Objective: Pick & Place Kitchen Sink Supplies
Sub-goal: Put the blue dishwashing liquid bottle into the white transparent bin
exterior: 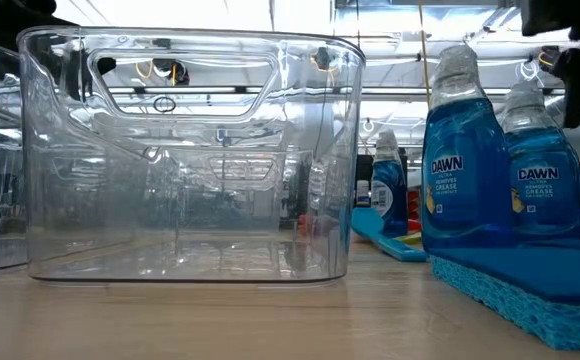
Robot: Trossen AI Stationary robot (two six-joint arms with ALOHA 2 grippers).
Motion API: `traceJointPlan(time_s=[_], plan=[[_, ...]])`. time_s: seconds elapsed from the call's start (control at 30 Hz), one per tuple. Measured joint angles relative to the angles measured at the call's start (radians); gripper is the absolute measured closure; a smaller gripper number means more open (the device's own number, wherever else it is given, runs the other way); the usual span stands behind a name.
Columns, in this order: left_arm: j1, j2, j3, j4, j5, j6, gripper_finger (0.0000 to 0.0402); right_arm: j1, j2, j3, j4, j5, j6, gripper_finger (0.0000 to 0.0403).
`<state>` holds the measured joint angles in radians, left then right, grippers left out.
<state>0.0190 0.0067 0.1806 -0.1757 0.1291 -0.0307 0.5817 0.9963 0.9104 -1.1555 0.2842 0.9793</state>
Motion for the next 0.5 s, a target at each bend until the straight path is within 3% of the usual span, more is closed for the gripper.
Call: traceJointPlan(time_s=[0.13, 0.5], plan=[[0.000, 0.000, 0.000, 0.000, 0.000, 0.000, 0.0096, 0.005, 0.003, -0.069, 0.101, 0.012, 0.004, 0.0115], [0.000, 0.000, 0.000, 0.000, 0.000, 0.000, 0.0096, 0.004, 0.003, -0.162, 0.311, 0.169, 0.057, 0.0115]])
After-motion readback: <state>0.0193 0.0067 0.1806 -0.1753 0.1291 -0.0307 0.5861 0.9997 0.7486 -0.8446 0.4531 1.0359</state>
